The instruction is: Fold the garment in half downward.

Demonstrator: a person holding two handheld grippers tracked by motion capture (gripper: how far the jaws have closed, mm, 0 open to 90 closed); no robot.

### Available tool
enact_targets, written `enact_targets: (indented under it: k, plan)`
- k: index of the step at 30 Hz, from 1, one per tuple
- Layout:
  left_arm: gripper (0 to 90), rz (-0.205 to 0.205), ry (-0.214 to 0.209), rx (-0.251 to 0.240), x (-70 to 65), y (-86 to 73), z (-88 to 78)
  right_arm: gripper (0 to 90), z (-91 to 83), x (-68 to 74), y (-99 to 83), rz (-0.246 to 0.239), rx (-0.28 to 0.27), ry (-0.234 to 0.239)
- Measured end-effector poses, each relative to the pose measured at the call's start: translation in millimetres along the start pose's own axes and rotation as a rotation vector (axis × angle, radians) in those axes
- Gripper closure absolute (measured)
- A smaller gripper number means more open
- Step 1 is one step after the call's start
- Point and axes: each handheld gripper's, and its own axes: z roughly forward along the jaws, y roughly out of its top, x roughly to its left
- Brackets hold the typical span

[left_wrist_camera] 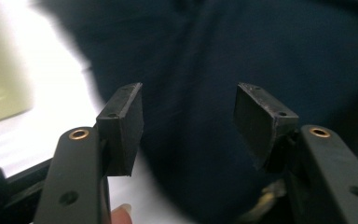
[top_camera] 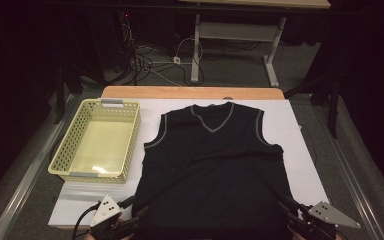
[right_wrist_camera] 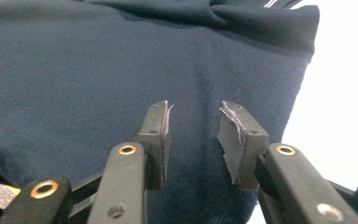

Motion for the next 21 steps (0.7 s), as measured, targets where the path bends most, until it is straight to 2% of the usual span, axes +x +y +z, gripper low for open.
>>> enact_targets:
  k: [4, 8, 9, 11, 15, 19, 21]
  plan:
    - [43.9, 0.082, -0.077, 0.072, -19.7, 5.4, 25.2, 64.2, -1.1, 9.8, -2.3, -0.017, 0.017, 0.021]
    - [36.9, 0.149, -0.084, 0.178, -32.0, 4.8, 52.9, 62.0, 5.2, 17.9, -7.3, -0.040, 0.064, 0.040]
    - [35.6, 0.167, -0.073, 0.163, -34.3, 4.1, 55.4, 60.5, 6.1, 18.5, -8.2, -0.038, 0.069, 0.046]
    - [35.8, 0.170, -0.073, 0.175, -35.7, 6.0, 56.4, 57.5, 6.6, 19.6, -9.6, -0.043, 0.078, 0.046]
    - [48.7, 0.202, -0.075, 0.171, -37.2, 4.2, 55.1, 56.0, 5.6, 21.5, -13.4, -0.059, 0.099, 0.050]
    - [63.3, 0.189, -0.072, 0.172, -34.3, 5.9, 56.2, 55.6, 5.9, 23.2, -14.8, -0.065, 0.111, 0.037]
    - [72.1, 0.194, -0.072, 0.172, -33.8, 6.3, 57.2, 63.3, 7.5, 24.9, -14.6, -0.079, 0.111, 0.037]
